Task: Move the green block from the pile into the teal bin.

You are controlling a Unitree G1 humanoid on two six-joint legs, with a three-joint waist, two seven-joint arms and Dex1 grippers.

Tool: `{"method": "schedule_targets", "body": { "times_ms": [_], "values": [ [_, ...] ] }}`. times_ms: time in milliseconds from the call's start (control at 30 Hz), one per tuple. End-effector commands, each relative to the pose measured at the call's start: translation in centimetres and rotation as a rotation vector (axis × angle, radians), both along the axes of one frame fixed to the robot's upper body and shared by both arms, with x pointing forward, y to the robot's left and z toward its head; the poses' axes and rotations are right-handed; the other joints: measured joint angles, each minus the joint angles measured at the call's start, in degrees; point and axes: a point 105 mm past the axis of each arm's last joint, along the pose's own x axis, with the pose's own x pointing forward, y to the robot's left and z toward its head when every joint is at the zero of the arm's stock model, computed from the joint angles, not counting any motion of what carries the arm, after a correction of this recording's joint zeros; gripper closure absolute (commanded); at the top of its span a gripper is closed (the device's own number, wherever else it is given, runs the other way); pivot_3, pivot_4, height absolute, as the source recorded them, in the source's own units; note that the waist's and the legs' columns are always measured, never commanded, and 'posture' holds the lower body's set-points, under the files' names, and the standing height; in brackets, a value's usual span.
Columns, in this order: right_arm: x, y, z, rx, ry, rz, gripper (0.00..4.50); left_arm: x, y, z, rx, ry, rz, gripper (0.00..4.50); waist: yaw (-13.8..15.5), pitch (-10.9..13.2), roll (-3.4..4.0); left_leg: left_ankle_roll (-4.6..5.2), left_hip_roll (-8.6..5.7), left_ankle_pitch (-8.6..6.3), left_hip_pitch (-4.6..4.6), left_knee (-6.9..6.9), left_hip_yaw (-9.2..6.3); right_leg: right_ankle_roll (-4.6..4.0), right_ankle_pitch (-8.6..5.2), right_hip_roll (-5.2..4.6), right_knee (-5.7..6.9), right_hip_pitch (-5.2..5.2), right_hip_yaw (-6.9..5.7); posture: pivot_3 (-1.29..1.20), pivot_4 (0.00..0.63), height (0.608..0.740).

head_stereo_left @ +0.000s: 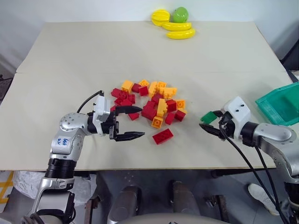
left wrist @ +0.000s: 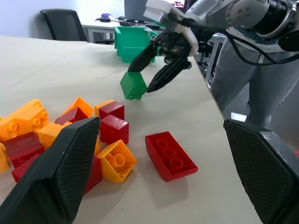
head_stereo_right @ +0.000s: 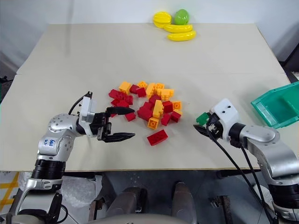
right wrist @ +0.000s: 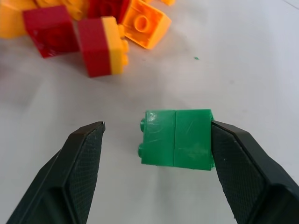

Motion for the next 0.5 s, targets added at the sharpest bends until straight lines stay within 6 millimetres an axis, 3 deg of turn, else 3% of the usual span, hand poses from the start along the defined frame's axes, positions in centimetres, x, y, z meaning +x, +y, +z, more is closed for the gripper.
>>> {"method": "schedule_targets", "body": {
  "times_ms": [33,267,433,500],
  "values": [
    [1.0,-0.3,-0.8,-0.038,-0.004,-0.011,0.95,0.0,-0.4,0.6,-0.016,-0.031,-0.009,0.0,0.0,0.0,0.0,0.0,0.0,0.0,0.0,0.0,0.0,0.0,0.0,0.0,0.01,0.0,0.0,0.0,0.15,0.74],
    [2.5,-0.4,-0.8,-0.06,-0.018,-0.025,0.95,0.1,-0.4,0.7,-0.023,-0.037,-0.002,0.0,-0.14,0.0,0.01,0.0,0.01,0.0,-0.01,-0.03,0.05,0.01,0.0,0.0,0.01,-0.05,0.0,0.0,0.15,0.74],
    [1.9,0.4,0.3,-0.005,-0.03,-0.007,2.08,-0.1,-0.6,0.6,-0.029,-0.037,-0.004,0.0,-0.08,0.0,0.01,0.0,0.01,0.0,-0.02,-0.03,0.05,0.01,0.01,0.0,-0.02,-0.06,0.01,0.0,0.15,0.74],
    [1.4,0.6,0.5,0.004,-0.027,-0.001,2.08,-0.1,-0.7,0.6,-0.034,-0.035,-0.01,0.0,0.07,0.0,0.02,0.0,0.02,-0.01,-0.04,-0.04,0.04,0.01,0.01,0.0,-0.03,-0.07,0.0,0.0,0.15,0.74]
  ]
}}
